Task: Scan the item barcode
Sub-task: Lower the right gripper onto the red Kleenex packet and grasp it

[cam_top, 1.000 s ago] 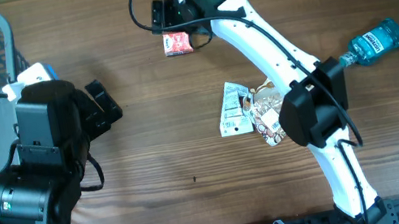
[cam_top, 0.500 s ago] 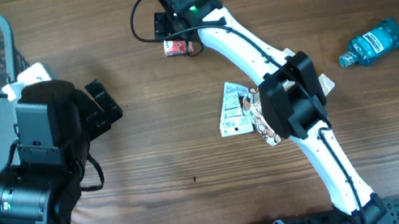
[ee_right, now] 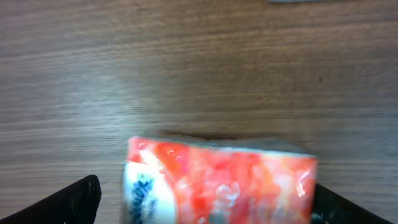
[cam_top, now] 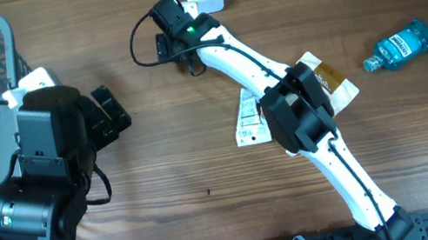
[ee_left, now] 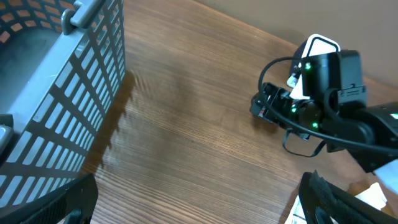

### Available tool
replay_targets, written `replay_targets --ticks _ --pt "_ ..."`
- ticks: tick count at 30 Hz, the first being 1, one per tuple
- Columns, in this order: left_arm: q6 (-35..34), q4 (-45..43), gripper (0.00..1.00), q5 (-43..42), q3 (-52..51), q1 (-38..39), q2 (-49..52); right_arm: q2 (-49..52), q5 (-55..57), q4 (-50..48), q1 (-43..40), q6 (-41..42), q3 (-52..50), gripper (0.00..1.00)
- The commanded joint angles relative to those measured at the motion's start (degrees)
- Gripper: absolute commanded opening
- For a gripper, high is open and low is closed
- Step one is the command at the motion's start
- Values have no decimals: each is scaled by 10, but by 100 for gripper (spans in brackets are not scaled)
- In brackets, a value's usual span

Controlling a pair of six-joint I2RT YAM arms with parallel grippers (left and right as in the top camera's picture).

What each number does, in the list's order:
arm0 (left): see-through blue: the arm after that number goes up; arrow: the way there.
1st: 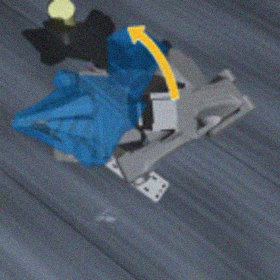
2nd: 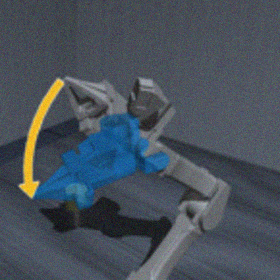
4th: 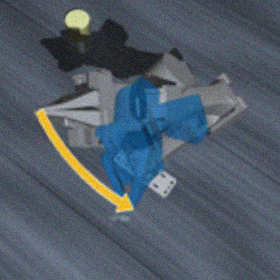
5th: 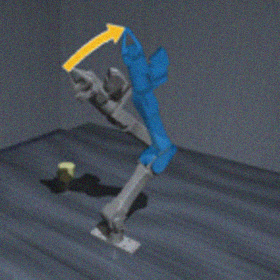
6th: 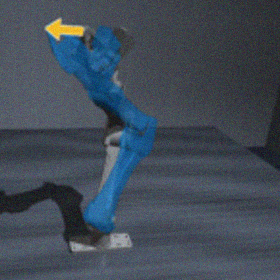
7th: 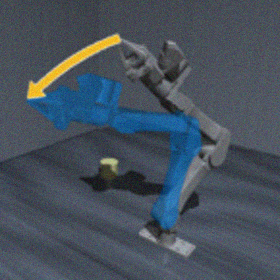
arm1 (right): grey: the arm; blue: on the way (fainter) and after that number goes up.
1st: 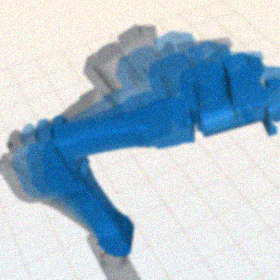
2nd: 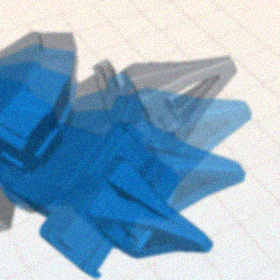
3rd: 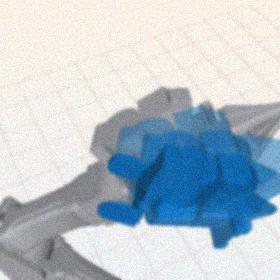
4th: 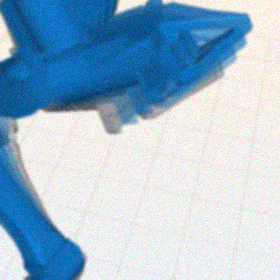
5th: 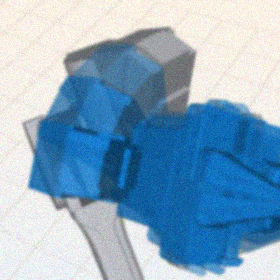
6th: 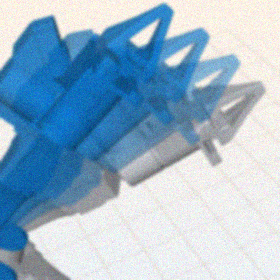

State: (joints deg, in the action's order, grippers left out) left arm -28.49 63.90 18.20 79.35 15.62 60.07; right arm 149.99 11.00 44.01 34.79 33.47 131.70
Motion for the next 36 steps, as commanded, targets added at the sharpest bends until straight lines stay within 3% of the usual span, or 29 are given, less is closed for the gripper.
replay_targets --ticks 1,6,15,36 --pt "11 -1 100 9 5 -4 1 17 27 2 -3 -3 2 100" --pt "11 -2 100 9 5 -4 1 17 41 2 -5 -3 2 99" --pt "11 -1 100 9 5 -4 1 17 38 10 -5 2 2 79" --pt "11 -2 100 9 5 -4 1 -12 31 50 -6 -3 5 70"
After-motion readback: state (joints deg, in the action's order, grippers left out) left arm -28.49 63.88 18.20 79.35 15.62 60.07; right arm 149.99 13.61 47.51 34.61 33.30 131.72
